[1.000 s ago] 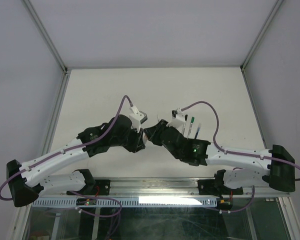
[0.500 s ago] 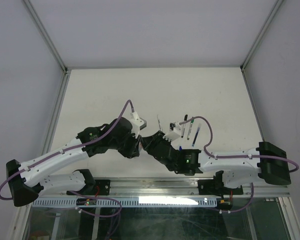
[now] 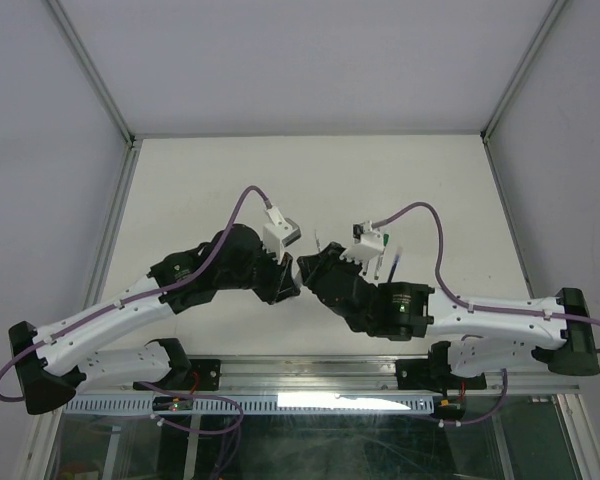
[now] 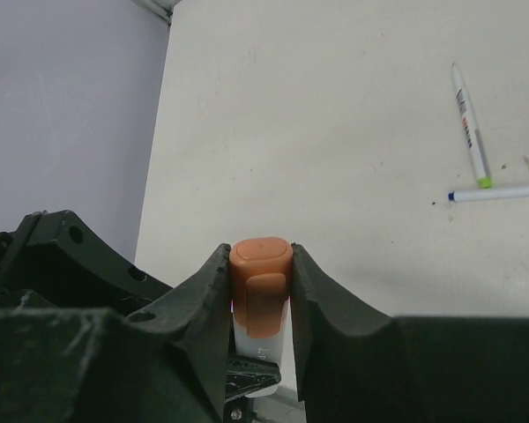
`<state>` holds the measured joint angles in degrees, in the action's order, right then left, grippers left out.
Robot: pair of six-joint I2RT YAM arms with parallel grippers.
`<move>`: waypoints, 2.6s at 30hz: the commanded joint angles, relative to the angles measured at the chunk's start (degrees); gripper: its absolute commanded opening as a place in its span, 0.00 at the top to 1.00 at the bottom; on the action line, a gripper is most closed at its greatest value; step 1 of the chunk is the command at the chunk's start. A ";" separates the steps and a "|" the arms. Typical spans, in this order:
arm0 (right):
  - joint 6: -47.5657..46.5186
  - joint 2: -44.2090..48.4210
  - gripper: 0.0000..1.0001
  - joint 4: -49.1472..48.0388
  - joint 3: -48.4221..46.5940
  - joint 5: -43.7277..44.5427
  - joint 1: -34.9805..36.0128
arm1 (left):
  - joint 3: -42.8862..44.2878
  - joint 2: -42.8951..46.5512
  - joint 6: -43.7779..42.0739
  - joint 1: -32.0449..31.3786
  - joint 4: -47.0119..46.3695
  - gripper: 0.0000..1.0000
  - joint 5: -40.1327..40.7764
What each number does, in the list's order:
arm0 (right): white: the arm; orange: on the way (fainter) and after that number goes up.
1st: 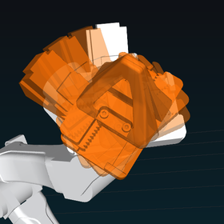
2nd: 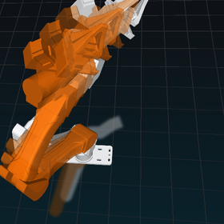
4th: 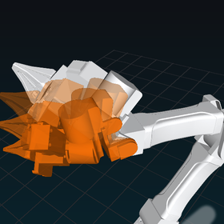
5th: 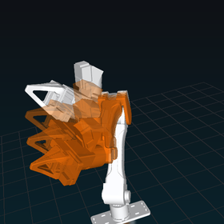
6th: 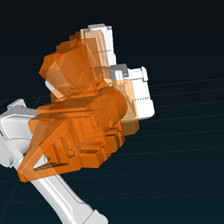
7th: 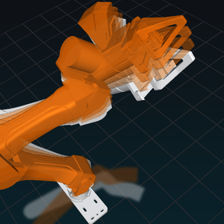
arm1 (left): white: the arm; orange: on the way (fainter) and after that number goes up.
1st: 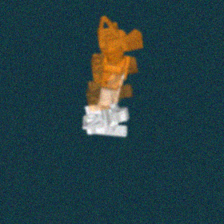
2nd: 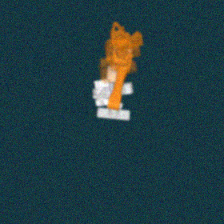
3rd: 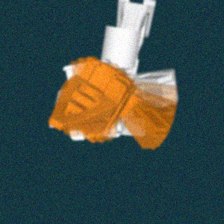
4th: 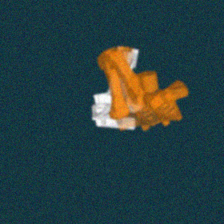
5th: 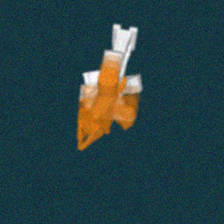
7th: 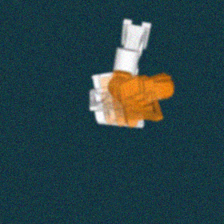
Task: Insert the pens into the pen caps
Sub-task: Place the pen cap on the pen, then place the pen at the center of the board.
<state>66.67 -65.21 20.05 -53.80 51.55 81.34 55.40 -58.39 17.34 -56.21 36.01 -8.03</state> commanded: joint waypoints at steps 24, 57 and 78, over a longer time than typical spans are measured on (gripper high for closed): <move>-2.96 17.33 0.47 18.97 -1.70 4.27 1.89 | 2.51 -6.97 4.19 1.54 -19.33 1.00 1.60; -4.23 12.30 0.50 1.60 1.11 5.90 0.97 | -3.06 -3.04 5.45 1.54 -25.48 1.00 -8.10; -1.57 9.21 0.95 6.25 0.42 -3.64 -5.27 | -3.73 -2.06 5.41 1.54 -26.50 0.80 -8.22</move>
<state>63.68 -55.42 24.80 -50.57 48.27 77.62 51.59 -62.96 23.24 -54.63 14.52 -14.85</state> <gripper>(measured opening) 0.254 0.176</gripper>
